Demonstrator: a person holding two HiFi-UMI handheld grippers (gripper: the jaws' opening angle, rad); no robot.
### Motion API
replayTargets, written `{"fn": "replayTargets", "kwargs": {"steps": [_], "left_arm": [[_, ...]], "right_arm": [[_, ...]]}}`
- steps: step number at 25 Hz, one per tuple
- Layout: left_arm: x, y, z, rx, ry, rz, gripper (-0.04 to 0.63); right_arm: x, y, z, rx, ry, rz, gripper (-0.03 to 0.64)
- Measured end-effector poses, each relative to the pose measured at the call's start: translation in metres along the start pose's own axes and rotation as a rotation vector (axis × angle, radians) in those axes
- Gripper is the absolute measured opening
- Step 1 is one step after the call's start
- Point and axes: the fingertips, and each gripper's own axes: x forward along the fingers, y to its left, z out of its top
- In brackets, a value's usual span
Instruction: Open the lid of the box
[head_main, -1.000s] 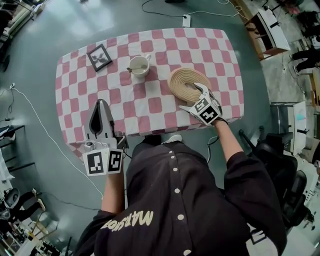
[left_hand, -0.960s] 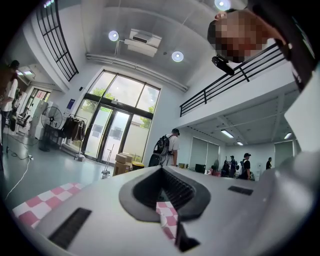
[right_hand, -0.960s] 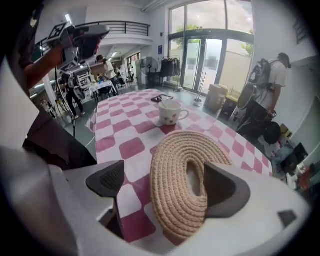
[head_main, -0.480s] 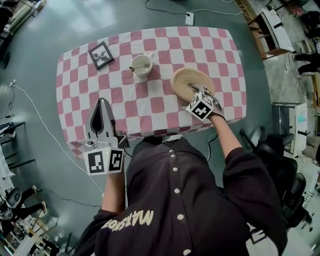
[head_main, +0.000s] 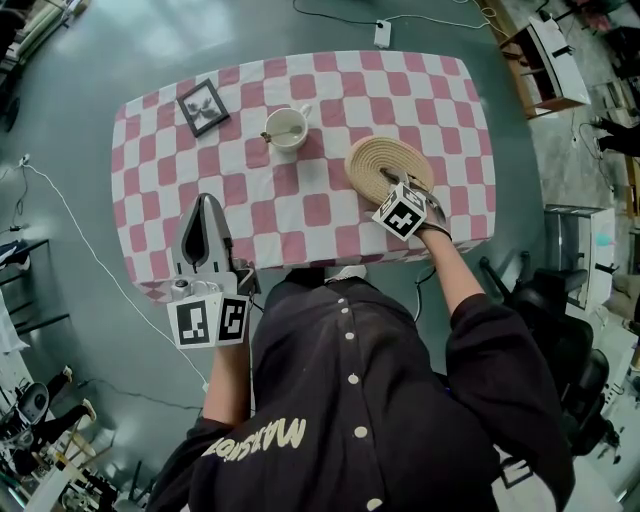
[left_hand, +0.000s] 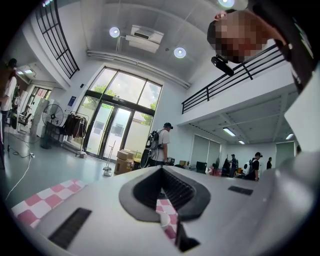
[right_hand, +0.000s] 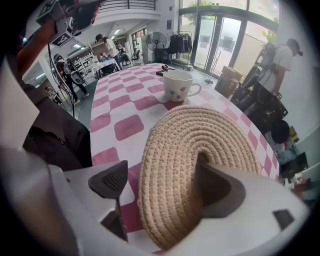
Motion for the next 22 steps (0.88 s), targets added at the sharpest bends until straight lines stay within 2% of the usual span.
{"fn": "replayTargets", "kwargs": {"steps": [13,15,16,22], "left_arm": [[0.007,0.004,-0.006,-0.005,0.015,0.007,0.009],[0.008,0.003,-0.006,-0.004,0.016,0.005,0.009],[0.008,0.002,-0.007,-0.003,0.018,0.003,0.009],[0.008,-0.003,-0.008,-0.002,0.025,-0.008,0.009]], "right_arm": [[0.009,-0.004,0.000,-0.040,0.041,-0.009,0.405],[0.008,-0.007,0.000,-0.040,0.039,-0.029,0.378],[0.008,-0.008,-0.001,-0.039,0.038,-0.039,0.343],[0.007,-0.010,0.000,-0.032,0.032,-0.053,0.336]]}}
